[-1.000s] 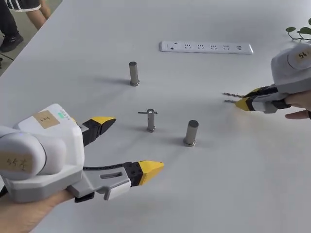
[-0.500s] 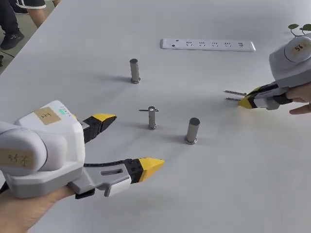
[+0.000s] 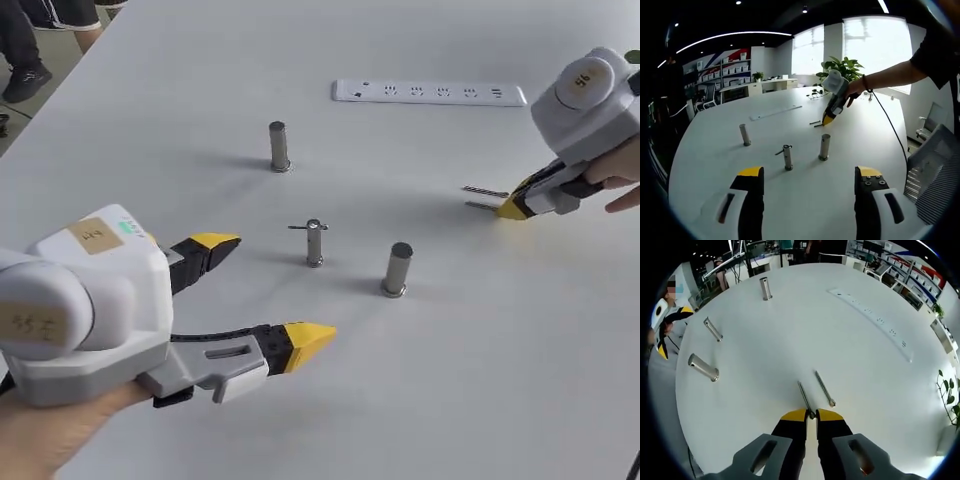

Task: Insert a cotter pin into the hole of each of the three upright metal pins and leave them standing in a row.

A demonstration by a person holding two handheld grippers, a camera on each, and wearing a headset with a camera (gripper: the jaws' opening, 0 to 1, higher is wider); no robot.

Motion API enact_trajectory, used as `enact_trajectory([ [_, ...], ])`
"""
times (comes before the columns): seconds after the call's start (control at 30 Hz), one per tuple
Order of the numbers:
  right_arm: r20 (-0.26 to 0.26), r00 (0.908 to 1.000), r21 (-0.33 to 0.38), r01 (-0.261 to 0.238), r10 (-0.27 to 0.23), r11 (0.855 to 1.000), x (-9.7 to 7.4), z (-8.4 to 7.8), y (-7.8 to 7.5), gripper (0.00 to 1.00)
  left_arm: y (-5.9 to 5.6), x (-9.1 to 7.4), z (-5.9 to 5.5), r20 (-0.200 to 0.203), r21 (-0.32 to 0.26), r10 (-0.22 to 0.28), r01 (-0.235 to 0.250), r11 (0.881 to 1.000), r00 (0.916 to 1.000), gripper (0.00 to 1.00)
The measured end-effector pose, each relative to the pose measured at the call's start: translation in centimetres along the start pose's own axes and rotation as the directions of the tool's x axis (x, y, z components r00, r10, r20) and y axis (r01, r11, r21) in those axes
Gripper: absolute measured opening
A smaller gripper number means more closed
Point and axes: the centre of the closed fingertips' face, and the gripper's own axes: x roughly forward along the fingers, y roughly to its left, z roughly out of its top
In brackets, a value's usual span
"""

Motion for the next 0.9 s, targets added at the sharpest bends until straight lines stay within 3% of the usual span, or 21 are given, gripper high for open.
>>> enact_trajectory([
  [0.23, -0.069, 0.9975, -0.122, -0.023, 0.014, 0.992, 0.13, -0.22, -0.09, 0.01, -0.13, 0.02, 0.00, -0.002, 0.002, -0.002, 0.002, 1.000, 1.0000, 0.72],
  [0.33, -0.069, 0.9976, -0.232, -0.023, 0.007, 0.973, 0.22, -0.23, 0.03, 0.00, -0.16, 0.07, 0.04, -0.001, -0.004, -0.005, 0.005, 1.000, 1.0000, 0.71],
  [0.53, -0.081, 0.9967, -0.239, -0.020, 0.001, 0.971, 0.36, -0.16, -0.05, 0.00, -0.26, 0.02, -0.01, -0.005, 0.000, -0.012, 0.012, 1.000, 0.9999, 0.71],
  [0.6, -0.090, 0.9960, -0.297, -0.027, 0.000, 0.954, 0.52, 0.03, -0.18, 0.00, -0.27, -0.03, -0.02, -0.005, 0.001, -0.012, 0.012, 1.000, 0.9999, 0.71],
  [0.9, -0.079, 0.9968, -0.291, -0.020, -0.003, 0.957, 0.35, 0.01, 0.50, 0.00, -0.19, -0.21, 0.12, -0.005, 0.005, -0.010, 0.010, 1.000, 0.9999, 0.70],
])
